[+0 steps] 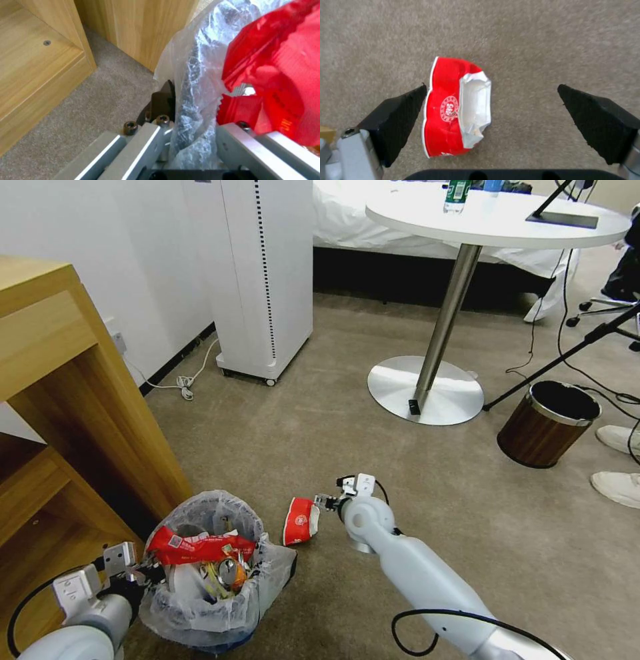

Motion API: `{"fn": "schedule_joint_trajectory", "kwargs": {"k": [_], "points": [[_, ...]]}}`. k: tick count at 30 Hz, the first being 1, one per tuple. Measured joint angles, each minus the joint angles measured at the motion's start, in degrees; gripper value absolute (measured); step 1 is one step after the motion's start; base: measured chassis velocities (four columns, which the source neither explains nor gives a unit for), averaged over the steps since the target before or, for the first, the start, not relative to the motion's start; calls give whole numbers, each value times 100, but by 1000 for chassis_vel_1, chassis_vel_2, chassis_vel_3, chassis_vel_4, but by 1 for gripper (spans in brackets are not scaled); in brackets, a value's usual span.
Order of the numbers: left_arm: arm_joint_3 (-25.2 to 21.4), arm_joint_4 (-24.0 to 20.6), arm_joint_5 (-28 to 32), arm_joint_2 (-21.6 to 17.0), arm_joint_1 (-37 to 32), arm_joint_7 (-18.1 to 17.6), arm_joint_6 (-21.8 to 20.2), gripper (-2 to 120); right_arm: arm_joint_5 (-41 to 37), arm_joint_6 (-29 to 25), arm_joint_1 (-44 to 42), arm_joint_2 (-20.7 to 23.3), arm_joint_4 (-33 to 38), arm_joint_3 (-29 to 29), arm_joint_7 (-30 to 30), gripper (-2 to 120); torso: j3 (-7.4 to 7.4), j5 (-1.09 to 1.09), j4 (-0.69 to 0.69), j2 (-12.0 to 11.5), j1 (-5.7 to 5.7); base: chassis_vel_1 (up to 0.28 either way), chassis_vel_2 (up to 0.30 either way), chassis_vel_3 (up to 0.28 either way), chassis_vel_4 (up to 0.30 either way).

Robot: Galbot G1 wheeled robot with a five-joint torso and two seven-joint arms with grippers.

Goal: Pick up the trash bin and place the garbage on the floor into it.

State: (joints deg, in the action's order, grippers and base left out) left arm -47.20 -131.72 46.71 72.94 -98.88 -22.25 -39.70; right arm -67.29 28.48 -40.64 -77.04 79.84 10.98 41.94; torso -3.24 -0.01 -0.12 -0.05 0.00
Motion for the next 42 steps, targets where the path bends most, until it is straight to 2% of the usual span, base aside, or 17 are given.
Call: {"fn": "schedule_joint_trajectory", "kwargs": {"k": [6,10,14,30,32,33,35,37,40,41,42], "points": [[-7,1,-28,13,10,14,22,1,75,-25,144,-178,-397,188,-57,100,0,1,1,0,0,0,0,0,0],[-15,-2,-25,-17,47,23,44,1,250,-118,355,-411,-1143,315,-229,100,0,1,1,0,0,0,0,0,0],[-8,-7,-20,-32,51,36,64,1,435,-213,391,-510,-1453,425,-379,99,0,1,0,0,0,0,0,0,0],[-41,-10,-23,-3,39,73,163,1,715,-463,635,-961,-2211,1139,-569,92,0,1,1,0,0,0,0,0,0],[-42,-10,-28,21,44,79,179,1,767,-483,645,-977,-2298,1177,-617,82,1,1,0,0,0,0,0,0,0],[-42,-10,-28,21,44,79,179,1,767,-483,645,-977,-2298,1177,-617,82,1,1,0,0,0,0,0,0,0],[-42,-10,-31,31,47,80,193,1,827,-516,631,-974,-2347,1209,-650,71,1,1,0,0,0,0,0,0,0],[-42,-10,-33,33,42,85,200,1,860,-538,619,-967,-2356,1223,-679,68,0,1,0,0,0,0,0,0,0],[-44,-11,-50,43,20,114,242,1,938,-600,579,-926,-2358,1250,-770,53,0,2,0,0,0,0,0,0,0],[-44,-11,-50,43,20,114,242,1,938,-600,579,-926,-2358,1250,-770,53,0,2,0,0,0,0,0,0,0],[-44,-13,-55,46,14,123,249,1,964,-621,571,-909,-2360,1264,-794,48,0,2,1,0,0,0,0,0,0]]}}
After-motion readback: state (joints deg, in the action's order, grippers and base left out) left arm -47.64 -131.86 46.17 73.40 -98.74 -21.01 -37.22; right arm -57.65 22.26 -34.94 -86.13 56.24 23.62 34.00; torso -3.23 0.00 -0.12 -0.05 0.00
